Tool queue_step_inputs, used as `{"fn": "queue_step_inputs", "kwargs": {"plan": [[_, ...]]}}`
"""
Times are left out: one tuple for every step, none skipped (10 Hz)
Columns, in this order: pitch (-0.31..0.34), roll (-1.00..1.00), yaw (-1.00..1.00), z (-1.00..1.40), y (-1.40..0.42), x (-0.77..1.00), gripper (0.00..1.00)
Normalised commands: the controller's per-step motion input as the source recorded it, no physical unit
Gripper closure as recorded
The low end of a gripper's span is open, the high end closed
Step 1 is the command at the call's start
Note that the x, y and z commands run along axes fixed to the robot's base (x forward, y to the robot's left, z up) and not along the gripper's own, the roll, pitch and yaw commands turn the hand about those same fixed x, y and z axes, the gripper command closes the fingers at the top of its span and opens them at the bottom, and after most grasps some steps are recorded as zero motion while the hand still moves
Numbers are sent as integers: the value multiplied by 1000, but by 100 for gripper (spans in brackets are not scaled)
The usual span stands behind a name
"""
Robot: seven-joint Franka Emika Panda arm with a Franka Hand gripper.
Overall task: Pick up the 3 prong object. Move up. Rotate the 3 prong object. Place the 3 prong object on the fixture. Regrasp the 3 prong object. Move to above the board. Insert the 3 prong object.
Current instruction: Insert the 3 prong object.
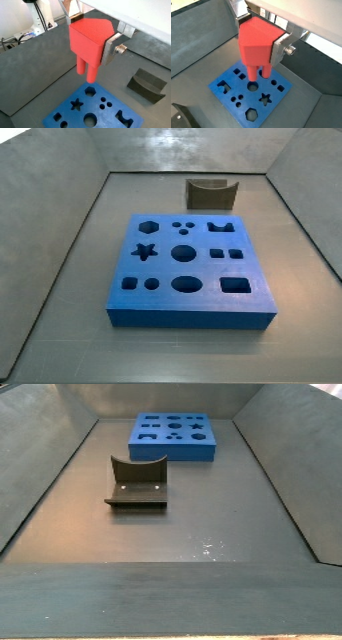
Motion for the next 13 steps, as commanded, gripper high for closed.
{"fn": "queue_step_inputs", "kwargs": {"plan": [[0, 0, 0, -126, 23, 0, 100], [0, -43, 0, -186, 123, 0, 100], [0, -63, 0, -231, 194, 74, 100], [0, -43, -74, -289, 203, 51, 100], [0, -126, -129, -314, 277, 126, 100], [0, -103, -194, -337, 260, 180, 100], [0, -89, -229, -371, 240, 154, 100], [0, -43, -274, -449, 254, 166, 100], [0, -3, -389, -477, 183, 129, 100], [0, 0, -566, -480, 80, 0, 100], [0, 0, -680, -363, 0, 0, 100], [0, -60, -757, -366, 0, -57, 100], [-23, -206, -823, -346, 0, -46, 100]]}}
